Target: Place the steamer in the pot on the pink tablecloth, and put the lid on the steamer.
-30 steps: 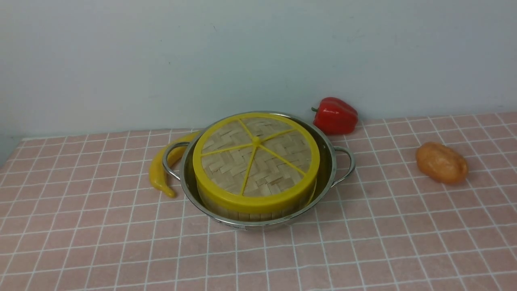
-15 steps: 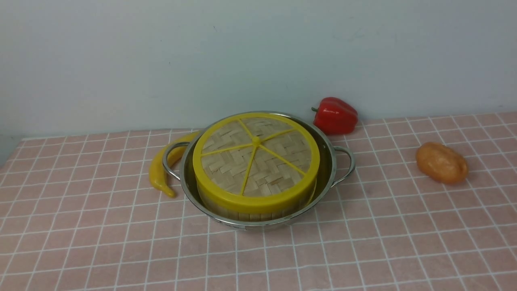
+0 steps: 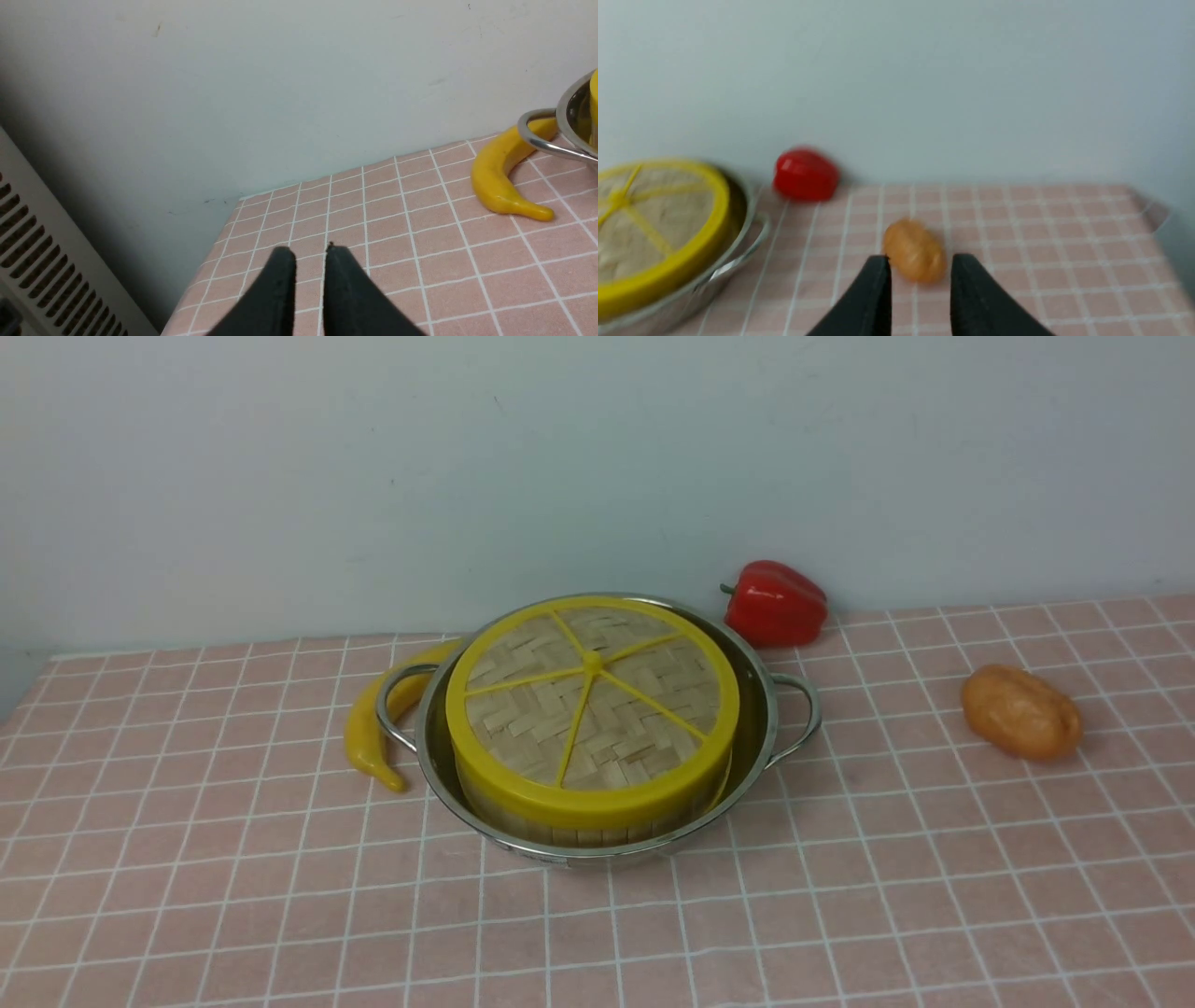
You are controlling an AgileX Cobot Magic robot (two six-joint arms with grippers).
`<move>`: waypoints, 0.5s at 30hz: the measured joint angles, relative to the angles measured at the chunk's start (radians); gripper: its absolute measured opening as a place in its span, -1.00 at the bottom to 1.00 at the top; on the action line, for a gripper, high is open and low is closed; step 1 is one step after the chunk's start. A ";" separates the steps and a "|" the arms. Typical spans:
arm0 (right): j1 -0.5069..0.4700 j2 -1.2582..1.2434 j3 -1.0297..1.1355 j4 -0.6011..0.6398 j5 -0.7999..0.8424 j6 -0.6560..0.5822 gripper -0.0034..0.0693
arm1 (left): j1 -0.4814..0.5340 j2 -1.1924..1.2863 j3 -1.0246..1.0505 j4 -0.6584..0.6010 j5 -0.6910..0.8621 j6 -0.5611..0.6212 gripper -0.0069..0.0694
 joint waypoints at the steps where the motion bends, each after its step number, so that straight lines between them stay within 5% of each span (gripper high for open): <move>1: -0.027 -0.051 0.040 -0.014 -0.040 0.000 -0.32 | 0.000 0.000 0.000 0.000 0.000 0.000 -0.57; 15: -0.084 -0.215 0.550 -0.024 -0.468 0.000 -0.25 | 0.002 0.000 0.001 0.000 -0.003 0.000 -0.51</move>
